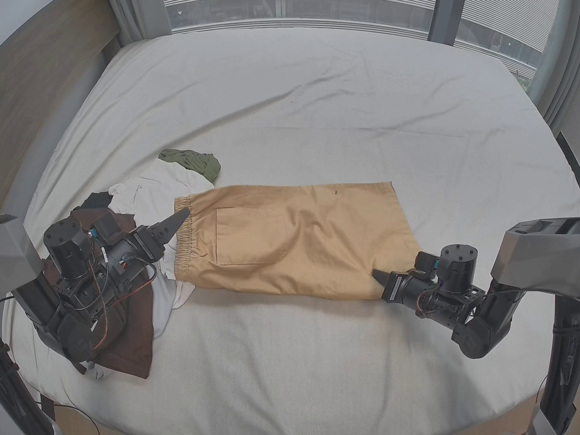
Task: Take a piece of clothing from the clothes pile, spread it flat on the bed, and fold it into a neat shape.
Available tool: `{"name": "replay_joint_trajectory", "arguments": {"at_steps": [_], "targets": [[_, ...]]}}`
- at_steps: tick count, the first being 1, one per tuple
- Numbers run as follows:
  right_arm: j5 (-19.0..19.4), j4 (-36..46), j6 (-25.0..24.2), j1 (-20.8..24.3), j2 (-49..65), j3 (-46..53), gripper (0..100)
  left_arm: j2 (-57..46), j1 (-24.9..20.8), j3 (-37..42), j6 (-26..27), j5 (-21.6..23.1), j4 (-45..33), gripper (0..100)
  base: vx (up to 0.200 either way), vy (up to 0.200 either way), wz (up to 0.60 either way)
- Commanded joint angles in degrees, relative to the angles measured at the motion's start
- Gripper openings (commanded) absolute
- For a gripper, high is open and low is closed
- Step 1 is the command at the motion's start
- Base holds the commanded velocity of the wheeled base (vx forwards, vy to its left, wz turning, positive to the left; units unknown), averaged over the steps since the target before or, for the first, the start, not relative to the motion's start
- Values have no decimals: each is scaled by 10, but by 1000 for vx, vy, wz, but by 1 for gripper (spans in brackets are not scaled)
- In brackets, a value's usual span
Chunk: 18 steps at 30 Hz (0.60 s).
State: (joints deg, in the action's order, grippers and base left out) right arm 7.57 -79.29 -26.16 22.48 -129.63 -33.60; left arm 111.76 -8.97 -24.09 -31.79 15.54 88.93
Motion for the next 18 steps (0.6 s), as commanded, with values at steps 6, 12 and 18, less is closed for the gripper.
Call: {"name": "replay_joint_trajectory", "arguments": {"at_steps": [6, 12, 18], "targets": [[-20, -40, 22, 1, 15, 105, 0, -1, 0, 0, -1, 0, 0, 100, 0, 0, 0], [-21, -72, 23, 5, 21, 177, 0, -1, 0, 0, 0, 0, 0, 100, 0, 0, 0], [-39, -89, 30, 1, 22, 225, 0, -1, 0, 0, 0, 0, 0, 100, 0, 0, 0]]}}
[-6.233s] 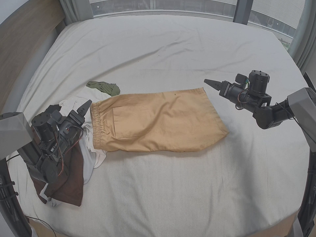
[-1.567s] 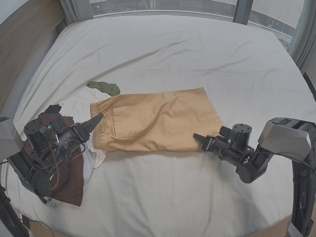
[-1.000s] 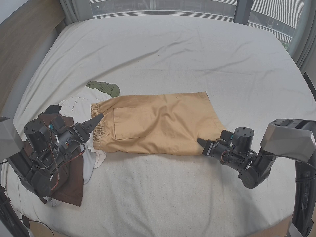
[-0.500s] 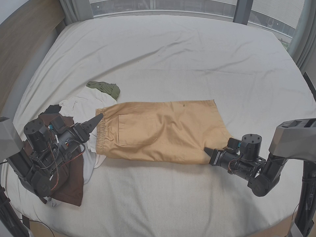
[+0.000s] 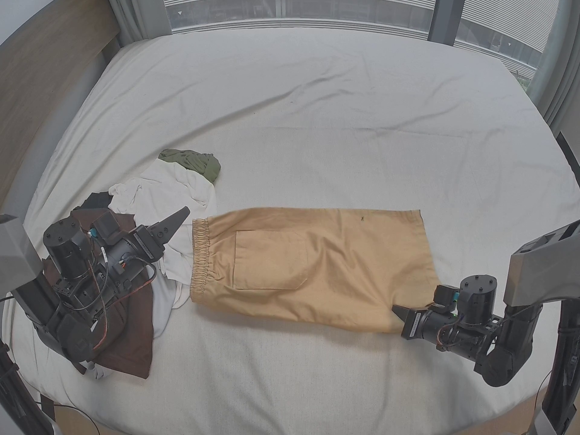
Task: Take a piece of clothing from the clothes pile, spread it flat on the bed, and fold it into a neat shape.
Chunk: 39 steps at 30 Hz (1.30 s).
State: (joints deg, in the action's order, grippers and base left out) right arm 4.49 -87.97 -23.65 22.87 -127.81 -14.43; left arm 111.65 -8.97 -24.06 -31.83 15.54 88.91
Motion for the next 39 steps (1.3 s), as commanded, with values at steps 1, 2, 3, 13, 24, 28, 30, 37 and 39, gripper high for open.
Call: {"name": "replay_joint_trajectory", "arguments": {"at_steps": [1, 2, 3, 13, 24, 28, 30, 37, 39], "targets": [[-8, -2, 8, -4, 5, 43, 0, 0, -1, 0, 0, 0, 0, 100, 0, 0, 0], [-8, -2, 9, -4, 7, 52, 0, 0, -1, 0, -1, 0, 0, 100, 0, 0, 0], [-9, -2, 9, -4, 12, 58, 0, 0, -1, 0, 0, 0, 0, 100, 0, 0, 0], [-18, -2, 11, -4, 34, 127, 0, -2, -9, 1, -1, -1, 0, 100, 0, 0, 0], [-21, -2, 10, -3, 3, 129, 0, -6, -10, 1, -1, 0, 0, 100, 0, 0, 0], [-28, -1, 8, 3, 0, 136, 100, -6, -12, 0, -1, 0, 0, 100, 0, 0, 0], [-26, 5, 7, 13, 0, 144, 100, -5, -12, 1, -1, 0, 0, 100, 0, 0, 0], [-18, 14, 3, 82, -3, 144, 100, -5, -19, 6, -1, 0, 0, 100, 0, 0, 0], [-8, 11, 0, 109, -8, 144, 100, -4, -20, 7, -1, 0, 0, 100, 0, 0, 0]]}}
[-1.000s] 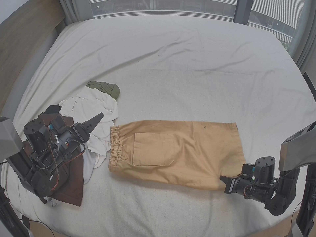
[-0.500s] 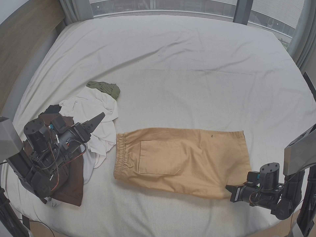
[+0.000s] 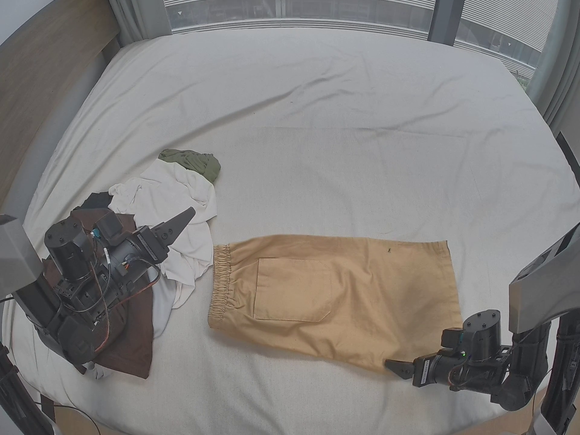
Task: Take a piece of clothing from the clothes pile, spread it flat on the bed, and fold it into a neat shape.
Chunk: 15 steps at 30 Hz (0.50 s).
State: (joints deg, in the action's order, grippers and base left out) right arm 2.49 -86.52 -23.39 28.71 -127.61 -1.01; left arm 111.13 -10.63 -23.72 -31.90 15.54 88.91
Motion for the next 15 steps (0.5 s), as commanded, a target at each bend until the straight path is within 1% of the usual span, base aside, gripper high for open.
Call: {"name": "replay_joint_trajectory", "arguments": {"at_steps": [1, 2, 3, 5, 9, 13, 14, 15], "targets": [[17, -6, -5, 57, -13, 10, 100, 2, -4, 3, 0, 0, 0, 100, 0, 0, 0], [25, -9, -10, 69, -18, 10, 100, 3, -4, 3, 0, 0, 0, 100, 0, 0, 0], [25, -9, -10, 69, -18, 10, 100, 3, -4, 3, 0, 0, 0, 100, 0, 0, 0], [40, -16, -16, 92, -18, 10, 100, 6, -6, 5, 0, 0, 0, 100, 0, 0, 0], [67, -16, -19, 115, -2, 10, 100, 8, -10, 10, 2, 1, 0, 100, 0, 0, 0], [89, -16, -20, 126, 25, 10, 100, 15, -13, 15, 2, 1, 0, 100, 0, 0, 0], [107, -16, -20, 127, 44, 10, 100, 19, -18, 19, 2, 1, 0, 100, 0, 0, 0], [114, -17, -21, 127, 55, 10, 100, 22, -19, 21, 2, 1, 0, 100, 0, 0, 0]]}}
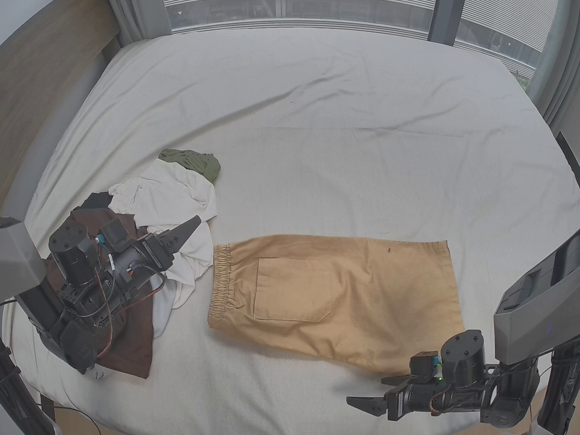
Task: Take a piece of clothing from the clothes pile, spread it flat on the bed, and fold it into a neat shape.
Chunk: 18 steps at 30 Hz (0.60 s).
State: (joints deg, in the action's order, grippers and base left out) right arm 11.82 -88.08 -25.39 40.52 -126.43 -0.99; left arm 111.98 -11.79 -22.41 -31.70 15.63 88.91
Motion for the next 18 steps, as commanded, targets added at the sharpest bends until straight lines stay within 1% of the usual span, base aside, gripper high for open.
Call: {"name": "replay_joint_trajectory", "arguments": {"at_steps": [1, 3, 5, 6, 9, 10, 15, 18], "targets": [[27, -1, -1, 9, 56, 8, 100, 17, -8, 9, 1, 0, 0, 100, 0, 0, 0], [37, -1, -6, 9, 78, 1, 100, 27, -10, 10, 1, 0, 0, 100, 0, 0, 0], [38, -1, -7, 9, 80, 0, 100, 28, -10, 10, 1, 0, 0, 100, 0, 0, 0], [55, -1, -32, 9, 118, -15, 100, 40, -17, 11, 1, -1, 0, 100, 0, 0, 0], [72, -1, -48, 3, 153, -39, 100, 46, -24, 21, 0, 0, 0, 100, 0, 0, 0], [72, -1, -48, 3, 153, -39, 100, 46, -24, 21, 0, 0, 0, 100, 0, 0, 0], [73, -1, -49, -30, 184, -77, 100, 61, -28, 33, 0, 0, 0, 100, 0, 0, 0], [77, -1, -51, -61, 199, -96, 100, 75, -31, 39, 0, 0, 0, 100, 0, 0, 0]]}}
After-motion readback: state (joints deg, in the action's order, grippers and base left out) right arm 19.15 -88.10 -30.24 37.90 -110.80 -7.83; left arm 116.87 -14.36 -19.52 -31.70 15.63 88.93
